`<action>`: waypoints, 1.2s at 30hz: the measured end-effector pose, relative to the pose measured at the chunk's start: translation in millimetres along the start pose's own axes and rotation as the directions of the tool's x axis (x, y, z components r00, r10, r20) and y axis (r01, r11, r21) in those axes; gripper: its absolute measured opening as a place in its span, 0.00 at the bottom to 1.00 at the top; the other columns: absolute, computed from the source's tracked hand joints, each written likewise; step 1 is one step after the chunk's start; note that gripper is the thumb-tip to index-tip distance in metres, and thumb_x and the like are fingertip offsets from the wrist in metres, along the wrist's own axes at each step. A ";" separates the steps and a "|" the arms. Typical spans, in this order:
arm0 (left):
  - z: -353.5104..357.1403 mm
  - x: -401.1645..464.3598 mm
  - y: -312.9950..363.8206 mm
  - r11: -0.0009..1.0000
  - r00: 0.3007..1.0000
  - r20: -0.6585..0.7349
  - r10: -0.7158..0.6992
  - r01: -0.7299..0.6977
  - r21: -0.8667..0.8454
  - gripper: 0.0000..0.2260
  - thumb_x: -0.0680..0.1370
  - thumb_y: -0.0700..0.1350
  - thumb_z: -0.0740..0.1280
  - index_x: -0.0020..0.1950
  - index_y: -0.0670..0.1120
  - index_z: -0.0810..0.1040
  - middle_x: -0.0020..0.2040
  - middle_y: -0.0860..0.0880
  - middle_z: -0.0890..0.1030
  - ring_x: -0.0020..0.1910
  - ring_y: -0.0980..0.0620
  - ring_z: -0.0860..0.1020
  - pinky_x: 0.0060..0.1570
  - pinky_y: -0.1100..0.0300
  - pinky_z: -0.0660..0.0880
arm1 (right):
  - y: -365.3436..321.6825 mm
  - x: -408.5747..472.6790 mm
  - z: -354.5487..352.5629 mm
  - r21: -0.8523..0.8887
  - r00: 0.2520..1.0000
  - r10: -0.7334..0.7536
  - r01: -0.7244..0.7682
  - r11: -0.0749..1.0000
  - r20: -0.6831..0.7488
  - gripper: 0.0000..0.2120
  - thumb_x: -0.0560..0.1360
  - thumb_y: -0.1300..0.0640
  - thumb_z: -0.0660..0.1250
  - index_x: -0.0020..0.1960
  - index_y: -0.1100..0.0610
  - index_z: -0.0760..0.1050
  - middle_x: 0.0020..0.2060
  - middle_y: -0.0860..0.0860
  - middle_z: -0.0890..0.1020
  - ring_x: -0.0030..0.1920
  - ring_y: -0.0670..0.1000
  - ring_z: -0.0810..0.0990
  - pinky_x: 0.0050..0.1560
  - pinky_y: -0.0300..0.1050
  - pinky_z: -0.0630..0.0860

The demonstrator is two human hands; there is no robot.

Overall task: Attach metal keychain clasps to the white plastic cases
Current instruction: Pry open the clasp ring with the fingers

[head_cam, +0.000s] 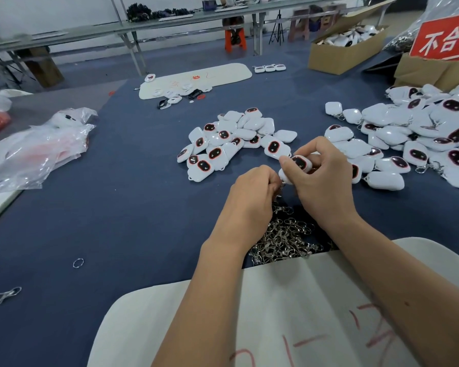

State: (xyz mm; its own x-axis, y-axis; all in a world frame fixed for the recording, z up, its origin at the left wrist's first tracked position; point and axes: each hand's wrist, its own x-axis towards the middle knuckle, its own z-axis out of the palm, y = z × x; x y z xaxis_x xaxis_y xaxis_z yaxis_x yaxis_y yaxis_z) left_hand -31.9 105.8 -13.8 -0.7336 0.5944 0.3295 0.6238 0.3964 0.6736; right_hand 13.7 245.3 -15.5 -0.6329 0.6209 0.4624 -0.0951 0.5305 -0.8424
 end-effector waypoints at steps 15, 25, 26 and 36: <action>-0.2 -2.6 9.7 0.994 1.000 -0.014 -0.020 0.021 0.106 0.09 0.78 0.32 0.57 0.45 0.44 0.71 0.45 0.47 0.76 0.43 0.43 0.72 0.45 0.43 0.73 | -6.7 -3.6 2.1 -0.067 0.997 0.014 -0.019 0.998 -0.075 0.12 0.72 0.59 0.74 0.42 0.59 0.70 0.29 0.51 0.79 0.30 0.50 0.74 0.35 0.43 0.71; 2.7 -0.7 8.8 0.999 0.999 -0.041 -0.008 0.010 0.045 0.07 0.79 0.35 0.59 0.45 0.45 0.72 0.42 0.48 0.78 0.42 0.45 0.75 0.44 0.41 0.73 | -8.3 -5.2 3.9 -0.039 0.986 0.109 -0.115 0.993 -0.129 0.11 0.71 0.59 0.72 0.40 0.60 0.69 0.30 0.51 0.79 0.29 0.44 0.73 0.36 0.29 0.67; 2.8 -0.6 7.9 1.000 0.999 -0.051 -0.012 0.013 0.019 0.08 0.80 0.36 0.59 0.45 0.46 0.73 0.42 0.49 0.79 0.43 0.46 0.75 0.44 0.41 0.74 | -7.3 -4.4 4.3 -0.018 0.983 0.137 -0.140 0.990 -0.123 0.11 0.71 0.59 0.72 0.40 0.59 0.69 0.31 0.51 0.79 0.29 0.45 0.73 0.36 0.33 0.69; 4.7 1.6 1.8 0.973 0.991 -0.130 -0.018 -0.012 -0.231 0.08 0.79 0.34 0.67 0.45 0.46 0.80 0.39 0.55 0.83 0.41 0.56 0.82 0.43 0.63 0.78 | -0.9 0.2 5.5 0.201 0.925 0.373 -0.353 0.914 -0.076 0.10 0.69 0.56 0.72 0.38 0.55 0.70 0.32 0.55 0.78 0.26 0.53 0.74 0.29 0.46 0.73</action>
State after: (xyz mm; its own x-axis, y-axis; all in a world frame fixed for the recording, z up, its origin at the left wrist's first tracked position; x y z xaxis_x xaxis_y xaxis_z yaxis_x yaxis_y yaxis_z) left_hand -30.6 110.7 -15.2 -0.7735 0.4914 0.4002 0.5536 0.2164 0.8042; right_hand 9.4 241.8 -16.2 -0.5621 0.8161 0.1341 -0.0184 0.1497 -0.9886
